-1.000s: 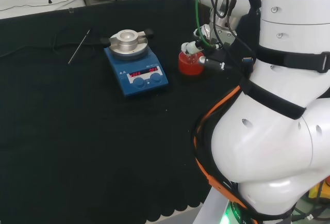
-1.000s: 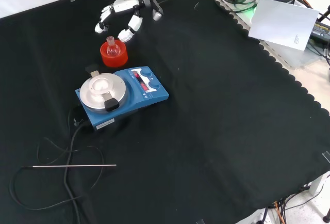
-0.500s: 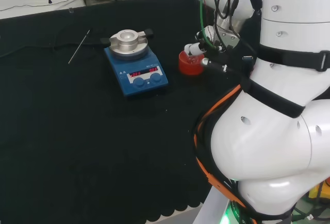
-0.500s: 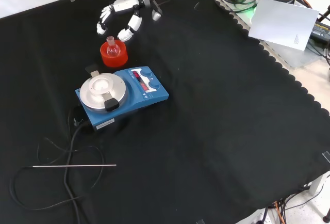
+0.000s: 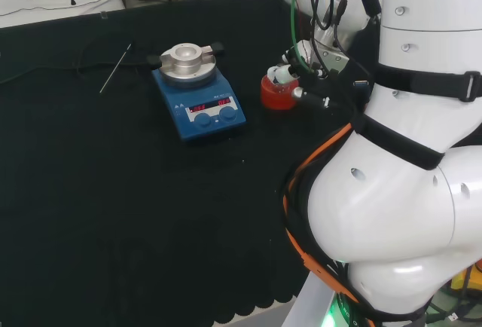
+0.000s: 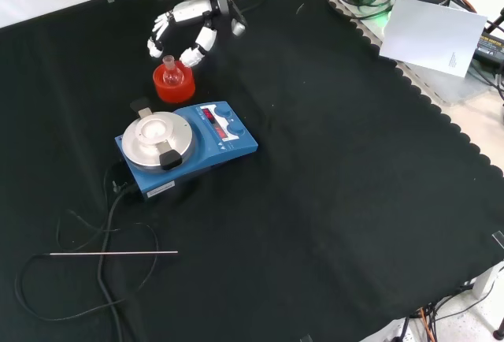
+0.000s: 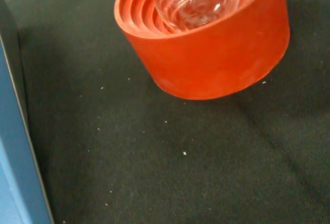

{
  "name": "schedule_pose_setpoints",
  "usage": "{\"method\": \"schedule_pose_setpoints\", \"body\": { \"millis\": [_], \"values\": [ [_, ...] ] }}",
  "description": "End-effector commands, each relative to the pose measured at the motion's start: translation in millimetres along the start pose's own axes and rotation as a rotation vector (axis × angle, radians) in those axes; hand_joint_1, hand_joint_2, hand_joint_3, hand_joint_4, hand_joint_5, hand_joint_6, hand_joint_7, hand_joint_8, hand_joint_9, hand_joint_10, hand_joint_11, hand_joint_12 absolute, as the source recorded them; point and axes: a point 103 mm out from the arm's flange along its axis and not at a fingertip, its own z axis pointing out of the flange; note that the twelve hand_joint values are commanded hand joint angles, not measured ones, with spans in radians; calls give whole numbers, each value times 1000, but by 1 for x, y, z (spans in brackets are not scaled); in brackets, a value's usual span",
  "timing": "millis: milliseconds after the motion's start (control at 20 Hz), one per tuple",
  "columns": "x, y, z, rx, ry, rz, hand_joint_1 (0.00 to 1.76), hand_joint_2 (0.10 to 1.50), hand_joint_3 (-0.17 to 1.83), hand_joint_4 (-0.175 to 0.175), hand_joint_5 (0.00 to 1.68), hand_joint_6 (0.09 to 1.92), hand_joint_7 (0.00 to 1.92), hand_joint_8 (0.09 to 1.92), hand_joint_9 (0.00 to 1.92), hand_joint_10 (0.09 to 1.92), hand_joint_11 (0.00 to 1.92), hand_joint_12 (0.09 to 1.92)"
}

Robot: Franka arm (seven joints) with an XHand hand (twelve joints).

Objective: Pick up the round-bottom flask.

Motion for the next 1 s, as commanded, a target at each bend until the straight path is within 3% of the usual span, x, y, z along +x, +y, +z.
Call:
{"method": "schedule_pose_setpoints", "body": {
  "millis": [50, 750, 1000],
  "values": [
    [0, 4, 6, -1, -6, -7, 814, 748, 541, -27, 656, 117, 359, 615, 494, 643, 178, 1336],
    [0, 12, 12, -9, -9, 0, 847, 727, 580, -29, 694, 198, 385, 602, 523, 623, 198, 1329],
    [-5, 14, 10, -21, -9, 10, 853, 722, 594, -29, 637, 352, 391, 595, 530, 616, 208, 1323]
  ]
}}
